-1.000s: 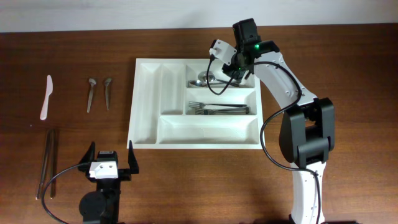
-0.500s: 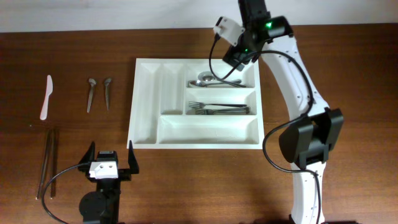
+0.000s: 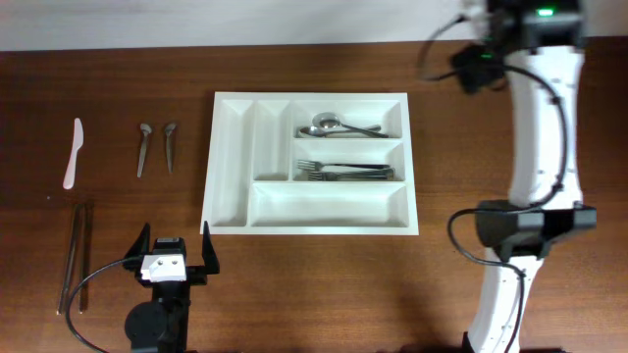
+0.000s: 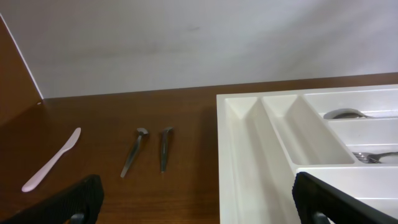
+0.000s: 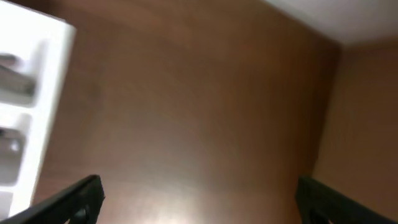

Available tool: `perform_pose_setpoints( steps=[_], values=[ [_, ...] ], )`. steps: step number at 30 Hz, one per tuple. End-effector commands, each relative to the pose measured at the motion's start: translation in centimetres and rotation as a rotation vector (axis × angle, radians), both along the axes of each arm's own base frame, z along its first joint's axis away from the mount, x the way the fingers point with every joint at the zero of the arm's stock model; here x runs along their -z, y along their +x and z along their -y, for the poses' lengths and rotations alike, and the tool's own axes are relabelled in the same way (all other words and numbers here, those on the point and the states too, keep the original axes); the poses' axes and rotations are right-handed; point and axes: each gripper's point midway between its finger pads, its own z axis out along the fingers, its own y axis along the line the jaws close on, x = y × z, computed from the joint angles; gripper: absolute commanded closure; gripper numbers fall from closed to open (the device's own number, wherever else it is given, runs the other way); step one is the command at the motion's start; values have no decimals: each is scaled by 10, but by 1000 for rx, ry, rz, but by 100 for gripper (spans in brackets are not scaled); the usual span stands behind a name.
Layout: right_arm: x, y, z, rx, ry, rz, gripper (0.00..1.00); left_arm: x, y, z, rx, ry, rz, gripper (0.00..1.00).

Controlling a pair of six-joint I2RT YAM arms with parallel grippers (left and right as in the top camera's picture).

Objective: Pack container
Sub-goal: 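Raise the right gripper and move it away to the right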

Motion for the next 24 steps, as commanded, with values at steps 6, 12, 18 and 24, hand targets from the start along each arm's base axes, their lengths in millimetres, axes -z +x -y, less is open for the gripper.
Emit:
perform_pose_setpoints(
  steps=[6, 12, 18, 24],
  values=[
    [-67, -38, 42, 205, 184, 220, 1, 2, 0, -1, -6, -10, -3, 1],
    [-81, -84, 77, 310, 181, 217, 1, 2, 0, -1, -6, -10, -3, 1],
    [-21, -142, 99, 421, 275, -14, 1, 2, 0, -1, -6, -10, -3, 1],
    [34, -150, 132, 515, 293, -93, 1, 2, 0, -1, -6, -10, -3, 1]
  ],
)
